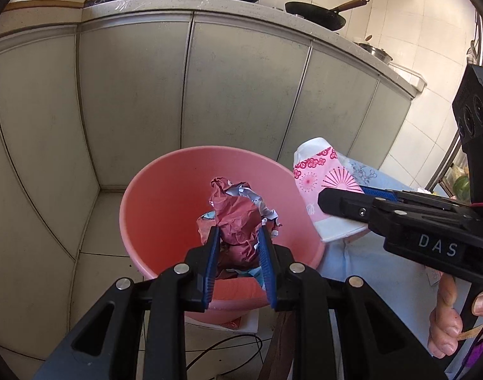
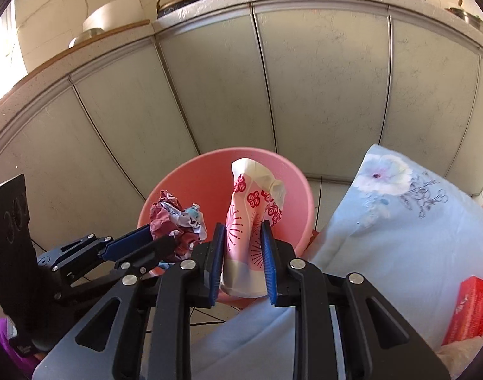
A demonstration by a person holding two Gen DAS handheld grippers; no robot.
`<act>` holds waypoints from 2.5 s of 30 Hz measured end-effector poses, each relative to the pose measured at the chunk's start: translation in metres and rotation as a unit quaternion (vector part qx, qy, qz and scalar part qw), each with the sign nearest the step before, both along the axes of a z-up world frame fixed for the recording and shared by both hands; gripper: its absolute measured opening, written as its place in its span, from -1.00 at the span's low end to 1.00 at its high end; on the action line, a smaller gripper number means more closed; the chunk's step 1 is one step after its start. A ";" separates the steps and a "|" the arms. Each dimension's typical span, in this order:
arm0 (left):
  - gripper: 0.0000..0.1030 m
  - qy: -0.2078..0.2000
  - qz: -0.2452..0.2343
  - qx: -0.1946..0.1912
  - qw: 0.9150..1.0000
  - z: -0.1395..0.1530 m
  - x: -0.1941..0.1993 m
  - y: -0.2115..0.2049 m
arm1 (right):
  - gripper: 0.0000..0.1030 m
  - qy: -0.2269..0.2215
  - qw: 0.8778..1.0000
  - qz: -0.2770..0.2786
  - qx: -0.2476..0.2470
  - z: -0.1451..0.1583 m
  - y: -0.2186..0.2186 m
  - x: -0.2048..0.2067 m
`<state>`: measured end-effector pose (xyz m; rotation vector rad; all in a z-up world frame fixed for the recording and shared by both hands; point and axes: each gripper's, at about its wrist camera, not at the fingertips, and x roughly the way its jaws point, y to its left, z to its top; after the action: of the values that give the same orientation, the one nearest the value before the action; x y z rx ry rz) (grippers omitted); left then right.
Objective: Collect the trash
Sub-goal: 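Carry both items over the pink bucket and open both tools to drop them, then move both tools back over the table toward the bubble wrap and white bag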
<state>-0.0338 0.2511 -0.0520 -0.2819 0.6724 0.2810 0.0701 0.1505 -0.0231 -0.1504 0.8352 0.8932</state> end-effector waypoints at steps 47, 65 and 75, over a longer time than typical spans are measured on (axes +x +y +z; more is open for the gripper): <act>-0.11 -0.086 -0.099 -0.014 0.991 0.063 -0.016 -0.106 | 0.08 -0.066 0.990 -0.121 0.032 0.053 -0.181 -0.050; 0.15 -0.044 -0.267 0.008 0.963 0.046 0.033 -0.206 | 0.22 -0.041 0.966 -0.255 0.023 0.018 -0.306 -0.050; 0.15 0.007 -0.315 0.033 0.948 0.016 0.085 -0.249 | 0.23 -0.019 0.962 -0.271 0.022 0.004 -0.324 -0.038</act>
<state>0.0515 0.0017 -0.0363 0.0101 0.7318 -0.3075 0.0325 -0.1733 -0.0192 0.1001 0.7668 0.3896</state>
